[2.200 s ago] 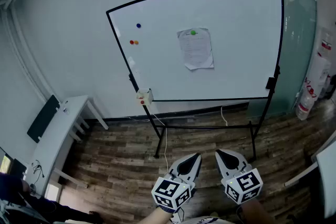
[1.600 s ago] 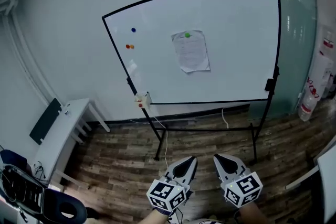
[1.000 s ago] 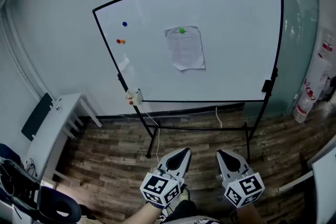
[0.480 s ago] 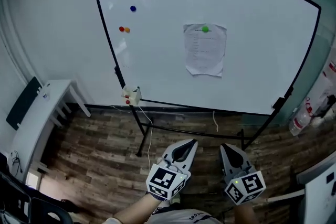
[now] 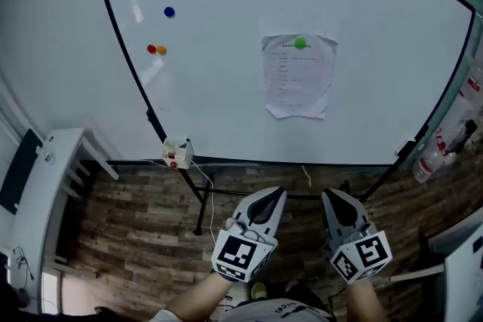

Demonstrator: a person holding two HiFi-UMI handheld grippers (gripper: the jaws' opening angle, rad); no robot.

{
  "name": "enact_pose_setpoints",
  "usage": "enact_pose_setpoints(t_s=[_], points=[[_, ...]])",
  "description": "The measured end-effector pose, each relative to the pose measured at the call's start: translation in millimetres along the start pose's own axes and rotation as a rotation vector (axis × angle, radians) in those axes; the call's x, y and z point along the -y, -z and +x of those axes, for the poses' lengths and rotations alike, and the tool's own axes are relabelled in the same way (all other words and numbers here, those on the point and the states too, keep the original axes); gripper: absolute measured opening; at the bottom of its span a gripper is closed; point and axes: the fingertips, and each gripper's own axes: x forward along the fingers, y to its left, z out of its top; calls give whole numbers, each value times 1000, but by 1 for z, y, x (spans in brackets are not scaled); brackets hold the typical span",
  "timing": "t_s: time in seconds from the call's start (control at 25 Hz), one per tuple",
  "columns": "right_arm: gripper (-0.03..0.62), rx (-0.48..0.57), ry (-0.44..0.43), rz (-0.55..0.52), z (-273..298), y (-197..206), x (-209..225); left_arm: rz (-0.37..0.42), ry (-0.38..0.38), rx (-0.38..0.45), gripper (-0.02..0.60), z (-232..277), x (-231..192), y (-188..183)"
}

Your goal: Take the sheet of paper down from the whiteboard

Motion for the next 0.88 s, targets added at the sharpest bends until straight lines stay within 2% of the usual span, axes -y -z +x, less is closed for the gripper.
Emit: enact_pose_setpoints(t_s=[0.2,0.52,0.88], points=[[12,46,-4,-35,44,-20,32,91,-7,39,14,42,-26,-21],[12,138,-28,-64,123,-61,109,231,-68,69,14,131,-67,-57],[15,174,-72,-133,192,-87,179,403,-205,85,15,223,-109,-97]])
